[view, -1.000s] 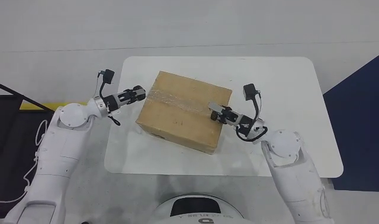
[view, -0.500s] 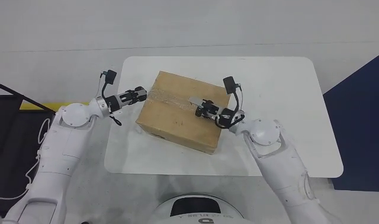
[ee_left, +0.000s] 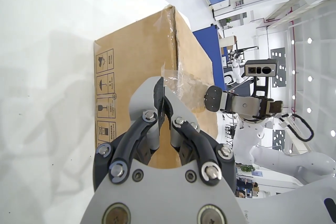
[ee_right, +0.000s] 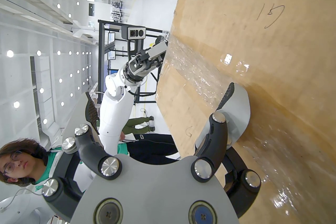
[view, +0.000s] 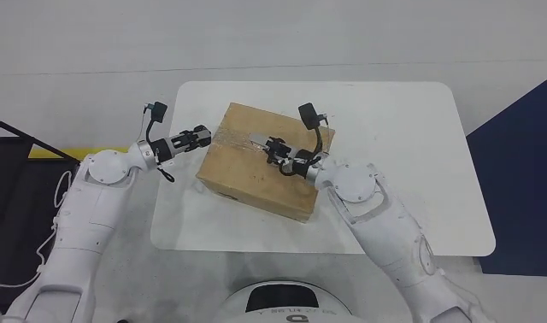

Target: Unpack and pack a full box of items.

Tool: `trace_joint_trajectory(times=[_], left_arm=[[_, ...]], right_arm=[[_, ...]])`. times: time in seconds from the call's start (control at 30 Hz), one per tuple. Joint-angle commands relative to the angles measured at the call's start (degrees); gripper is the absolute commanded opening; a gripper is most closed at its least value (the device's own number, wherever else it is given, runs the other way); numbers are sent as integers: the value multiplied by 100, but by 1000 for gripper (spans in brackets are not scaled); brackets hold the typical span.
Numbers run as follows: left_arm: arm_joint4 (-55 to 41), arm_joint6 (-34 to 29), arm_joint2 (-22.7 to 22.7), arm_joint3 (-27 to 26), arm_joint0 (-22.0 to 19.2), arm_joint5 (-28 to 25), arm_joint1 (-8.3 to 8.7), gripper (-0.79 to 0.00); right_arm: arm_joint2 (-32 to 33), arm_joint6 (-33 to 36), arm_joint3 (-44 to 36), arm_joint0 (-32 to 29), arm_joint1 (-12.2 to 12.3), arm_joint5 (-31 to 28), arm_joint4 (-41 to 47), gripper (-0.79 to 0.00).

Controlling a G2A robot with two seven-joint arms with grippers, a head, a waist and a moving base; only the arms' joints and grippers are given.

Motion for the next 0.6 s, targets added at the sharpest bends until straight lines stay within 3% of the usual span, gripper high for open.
trace_joint_trajectory(times=[0.0,0.57], left_arm=[[-3,-10,9,13,-9,-11,2,-785],[-83,-95,17,59,-22,-74,37,-785]], right_arm=[[-135,-11,86,107,-27,87,-1,0],[-707,-432,1144,921,-319,57,936,0]])
